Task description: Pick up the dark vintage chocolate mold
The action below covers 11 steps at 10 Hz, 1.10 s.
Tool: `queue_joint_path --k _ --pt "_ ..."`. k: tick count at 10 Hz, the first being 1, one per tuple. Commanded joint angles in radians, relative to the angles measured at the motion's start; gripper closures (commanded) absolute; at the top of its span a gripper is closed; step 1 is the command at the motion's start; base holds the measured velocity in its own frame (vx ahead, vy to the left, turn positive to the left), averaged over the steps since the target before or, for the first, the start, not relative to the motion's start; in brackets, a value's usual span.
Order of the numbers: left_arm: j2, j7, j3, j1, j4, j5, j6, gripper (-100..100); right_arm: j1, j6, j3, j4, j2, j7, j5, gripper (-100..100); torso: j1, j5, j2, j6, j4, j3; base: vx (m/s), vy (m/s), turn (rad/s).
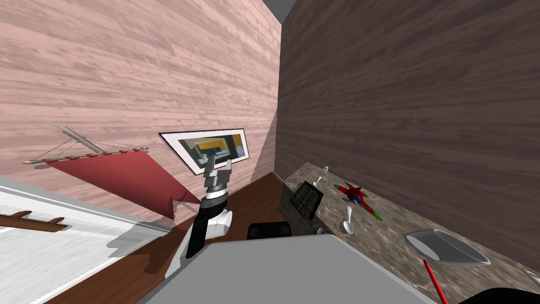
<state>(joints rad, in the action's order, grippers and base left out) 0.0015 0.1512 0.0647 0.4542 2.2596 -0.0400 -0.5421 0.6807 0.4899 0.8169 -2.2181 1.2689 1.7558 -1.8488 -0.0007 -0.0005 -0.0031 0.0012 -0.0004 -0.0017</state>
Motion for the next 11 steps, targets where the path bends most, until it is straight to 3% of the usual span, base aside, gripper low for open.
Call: queue_joint_path --k 1,2,5,6,7,11 --pt "0.000 0.000 0.000 0.000 0.000 0.000 0.000 0 0.000 0.000 0.000 0.000 0.000 0.000 0.000 -100 0.000 0.000 0.000 0.000 0.000 0.000 0.000 0.000 0.000" --pt "0.000 0.000 0.000 0.000 0.000 0.000 0.000 0 0.000 0.000 0.000 0.000 0.000 0.000 0.000 -100 0.000 0.000 0.000 0.000 0.000 0.000 0.000 0.000 0.000" --pt "0.000 0.000 0.000 0.000 0.000 0.000 0.000 0 -0.013 -0.021 0.003 0.051 -0.063 -0.010 0.019 -100 0.001 0.000 -0.002 0.000 0.000 -0.001 0.022 0.016 -0.010" --pt "0.000 0.000 0.000 0.000 0.000 0.000 0.000 0 -0.013 -0.017 0.002 0.042 -0.051 -0.012 0.011 -100 0.001 0.000 -0.001 0.000 0.000 -0.001 0.004 0.005 -0.005" --pt "0.000 0.000 0.000 0.000 0.000 0.000 0.000 0 -0.014 -0.019 0.002 0.044 -0.053 -0.012 0.011 100 0.001 0.000 -0.001 0.000 0.000 0.000 0.000 0.000 0.000" --pt "0.000 0.000 0.000 0.000 0.000 0.000 0.000 0 -0.024 -0.012 -0.009 0.027 -0.056 -0.011 0.016 100 -0.009 -0.008 -0.002 0.002 -0.008 -0.005 0.002 0.002 0.003"
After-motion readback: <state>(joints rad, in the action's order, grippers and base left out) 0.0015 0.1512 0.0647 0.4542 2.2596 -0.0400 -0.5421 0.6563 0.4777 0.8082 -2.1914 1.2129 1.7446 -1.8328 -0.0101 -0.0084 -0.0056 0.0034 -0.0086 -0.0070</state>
